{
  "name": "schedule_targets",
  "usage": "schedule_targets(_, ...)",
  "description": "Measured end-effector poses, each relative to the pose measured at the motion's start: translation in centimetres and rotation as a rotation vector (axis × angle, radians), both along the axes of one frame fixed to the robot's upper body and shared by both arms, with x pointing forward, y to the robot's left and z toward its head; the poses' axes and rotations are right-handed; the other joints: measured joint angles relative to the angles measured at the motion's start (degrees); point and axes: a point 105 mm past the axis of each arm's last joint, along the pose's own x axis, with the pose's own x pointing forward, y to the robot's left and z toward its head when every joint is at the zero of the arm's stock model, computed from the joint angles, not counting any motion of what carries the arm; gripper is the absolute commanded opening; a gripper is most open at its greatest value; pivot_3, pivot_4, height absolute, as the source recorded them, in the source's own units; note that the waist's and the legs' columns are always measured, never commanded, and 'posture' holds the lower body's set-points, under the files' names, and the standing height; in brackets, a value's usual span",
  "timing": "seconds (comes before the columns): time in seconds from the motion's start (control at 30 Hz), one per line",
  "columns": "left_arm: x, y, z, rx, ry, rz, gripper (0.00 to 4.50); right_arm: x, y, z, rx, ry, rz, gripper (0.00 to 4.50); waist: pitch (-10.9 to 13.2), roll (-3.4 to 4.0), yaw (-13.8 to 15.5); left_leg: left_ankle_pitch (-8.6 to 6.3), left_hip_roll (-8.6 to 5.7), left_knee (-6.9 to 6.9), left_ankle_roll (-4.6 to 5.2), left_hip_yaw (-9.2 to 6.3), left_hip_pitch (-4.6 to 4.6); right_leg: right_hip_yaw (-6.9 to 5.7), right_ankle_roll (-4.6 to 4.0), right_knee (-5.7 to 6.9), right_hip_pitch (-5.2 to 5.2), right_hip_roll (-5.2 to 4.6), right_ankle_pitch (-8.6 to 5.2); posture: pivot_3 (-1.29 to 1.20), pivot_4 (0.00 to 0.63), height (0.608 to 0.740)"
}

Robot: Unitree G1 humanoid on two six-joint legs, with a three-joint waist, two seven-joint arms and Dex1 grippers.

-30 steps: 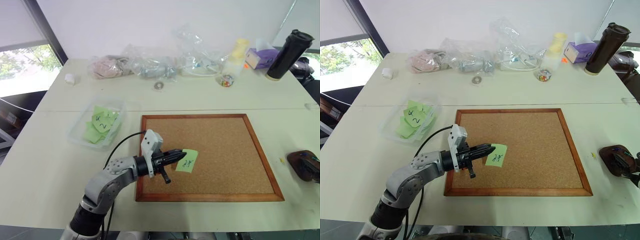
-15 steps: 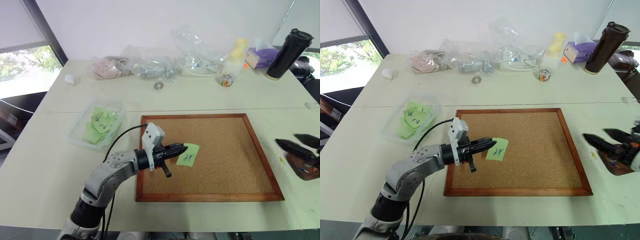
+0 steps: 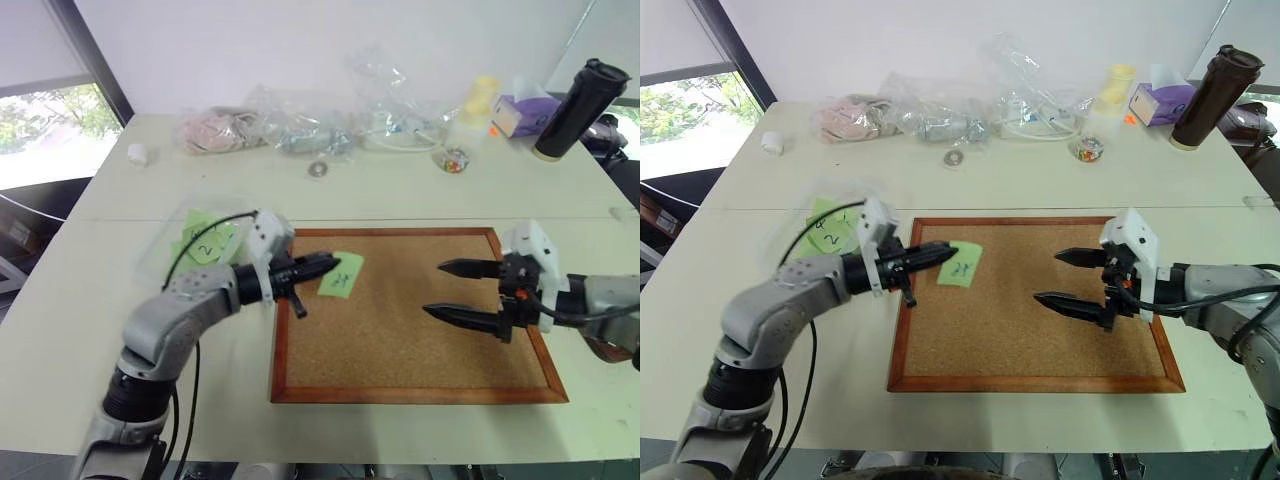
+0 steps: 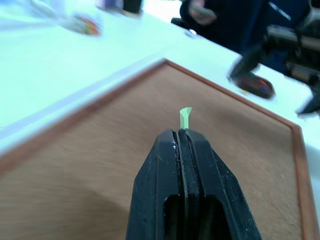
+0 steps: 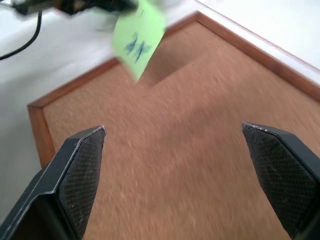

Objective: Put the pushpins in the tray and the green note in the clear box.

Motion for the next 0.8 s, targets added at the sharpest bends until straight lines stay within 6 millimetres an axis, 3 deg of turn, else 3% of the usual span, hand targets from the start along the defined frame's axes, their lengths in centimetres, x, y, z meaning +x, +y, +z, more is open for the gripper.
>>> schedule_targets(0.1, 1.2, 3.8, 2.7, -0.001, -0.071, 0.145, 0.00, 0.4, 0.9, -0.3, 0.009, -0.004, 0.031, 4.47, 0.0, 0.00, 0.0, 0.00, 0.01, -0.05, 0.00, 0.01, 0.00, 0.00, 0.00, 0.01, -0.05, 0.00, 0.00, 0.00, 0.150, 0.730)
schedule_targets(0.17, 1.7, 6.5, 3.3, 0.014, -0.074, 0.232, 0.00, 0.6, 1.4, -0.3, 0.001, -0.014, 0.055, 4.47, 0.0, 0.00, -0.1, 0.00, 0.01, -0.07, 0.00, 0.01, -0.01, 0.00, 0.00, 0.00, -0.06, 0.00, 0.00, 0.00, 0.150, 0.730)
schedule_targets(0.27, 2.6, 12.2, 4.0, 0.041, -0.064, 0.421, 0.00, 0.8, 2.1, -0.3, 0.001, -0.033, 0.089, 4.47, 0.0, -0.01, -0.2, 0.00, 0.02, -0.12, -0.01, 0.01, -0.01, 0.00, 0.00, 0.02, -0.10, 0.01, 0.00, 0.00, 0.150, 0.730)
schedule_targets(0.37, 2.6, 16.0, 3.3, 0.089, -0.049, 0.536, 0.00, 1.1, 2.3, -0.3, -0.008, -0.041, 0.099, 4.47, 0.0, -0.01, -0.1, 0.00, 0.00, -0.12, -0.01, 0.01, -0.01, 0.00, 0.00, 0.00, -0.08, 0.00, 0.00, 0.00, 0.150, 0.730)
schedule_targets(0.43, 2.6, 18.1, 1.8, 0.108, -0.006, 0.592, 0.00, 1.2, 2.6, -0.2, -0.005, -0.051, 0.118, 4.47, 0.0, -0.01, 0.2, 0.00, -0.02, -0.10, -0.01, -0.01, -0.01, -0.03, -0.01, -0.01, -0.05, -0.01, 0.00, 0.00, 0.150, 0.730)
schedule_targets(0.57, 2.5, 19.7, -1.0, 0.130, 0.064, 0.619, 1.51, 1.6, 2.8, -0.1, -0.024, -0.069, 0.136, 4.50, 0.0, -0.04, 0.0, -0.01, -0.02, -0.10, -0.01, -0.03, -0.02, -0.03, -0.01, -0.02, -0.05, -0.05, 0.00, 0.00, 0.150, 0.730)
schedule_targets(0.67, 2.4, 19.2, -3.2, 0.152, 0.119, 0.574, 3.01, 1.9, 2.5, -0.2, -0.030, -0.069, 0.126, 4.50, 0.0, -0.04, 0.0, -0.01, -0.01, -0.11, -0.01, -0.04, -0.03, -0.03, -0.01, -0.01, -0.06, -0.05, 0.00, 0.00, 0.150, 0.730)
schedule_targets(0.77, 2.3, 18.2, -3.6, 0.156, 0.134, 0.510, 4.46, 2.0, 2.4, -0.2, -0.038, -0.075, 0.123, 4.50, 0.0, -0.05, -0.1, -0.01, 0.00, -0.11, -0.01, -0.04, -0.04, -0.02, -0.01, -0.01, -0.07, -0.05, 0.00, 0.00, 0.150, 0.730)
schedule_targets(0.8, 2.2, 17.9, -3.6, 0.160, 0.134, 0.489, 4.46, 2.0, 2.3, -0.2, -0.038, -0.076, 0.122, 4.50, 0.0, -0.05, -0.1, -0.01, 0.00, -0.12, -0.01, -0.04, -0.04, -0.02, -0.01, -0.01, -0.08, -0.05, 0.00, 0.00, 0.150, 0.730)
